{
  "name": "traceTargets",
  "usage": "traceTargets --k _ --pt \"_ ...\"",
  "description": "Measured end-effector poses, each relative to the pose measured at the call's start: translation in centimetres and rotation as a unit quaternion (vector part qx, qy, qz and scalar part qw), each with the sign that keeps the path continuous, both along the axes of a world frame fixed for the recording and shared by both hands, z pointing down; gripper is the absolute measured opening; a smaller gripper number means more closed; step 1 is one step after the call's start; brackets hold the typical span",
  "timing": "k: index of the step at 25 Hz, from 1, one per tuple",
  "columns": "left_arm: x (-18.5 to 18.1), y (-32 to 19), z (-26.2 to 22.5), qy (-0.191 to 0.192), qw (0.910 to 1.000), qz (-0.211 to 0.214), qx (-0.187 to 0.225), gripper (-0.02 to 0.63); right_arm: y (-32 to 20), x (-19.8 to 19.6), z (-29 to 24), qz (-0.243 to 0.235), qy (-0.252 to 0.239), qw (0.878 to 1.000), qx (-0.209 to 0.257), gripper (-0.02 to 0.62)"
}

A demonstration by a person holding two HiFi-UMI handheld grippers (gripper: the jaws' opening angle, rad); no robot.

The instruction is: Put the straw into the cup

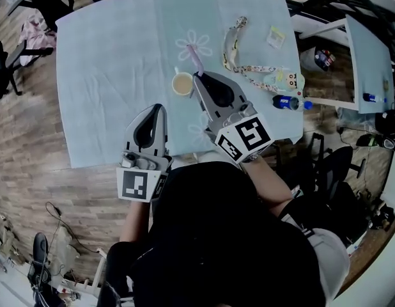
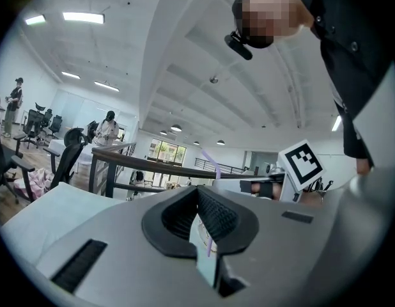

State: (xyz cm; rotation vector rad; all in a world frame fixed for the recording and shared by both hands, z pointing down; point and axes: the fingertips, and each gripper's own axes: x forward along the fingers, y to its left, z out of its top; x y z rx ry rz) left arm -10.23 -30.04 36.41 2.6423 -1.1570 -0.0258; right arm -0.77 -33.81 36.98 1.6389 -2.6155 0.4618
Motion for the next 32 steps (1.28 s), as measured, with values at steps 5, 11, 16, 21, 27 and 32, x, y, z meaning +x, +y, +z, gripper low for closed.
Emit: traceTargets --k 5,11,16,21,27,32 --pt "0.0 -1.6 1.3 0.002 0.9998 0.015 -0.011 0.014 -2.2 -0.2 2.6 0.01 0.013 1.0 -0.015 0.029" --pt "0.6 -3.4 2.4 0.003 0.9993 0.034 -0.016 0.014 -4.0 -0.2 5.9 0.027 0.012 0.999 -0.041 0.029" --pt "1.1 -4.7 2.6 0.008 0.9993 0.036 -0.011 0.014 -5.2 -0.2 9.0 0.031 0.016 0.997 -0.062 0.029" --pt "0.9 -5.5 3.0 0.012 0.9993 0.033 -0.015 0.014 -5.8 -0.5 12.7 0.044 0.028 0.995 -0.084 0.029" --pt "0.9 -6.0 4.2 0.009 0.999 0.038 -0.023 0.014 -6.0 -0.2 17.5 0.055 0.049 0.99 -0.118 0.029" --pt "0.9 -6.5 4.6 0.012 0.9989 0.039 -0.023 0.014 -6.1 -0.3 19.6 0.059 0.048 0.988 -0.135 0.029"
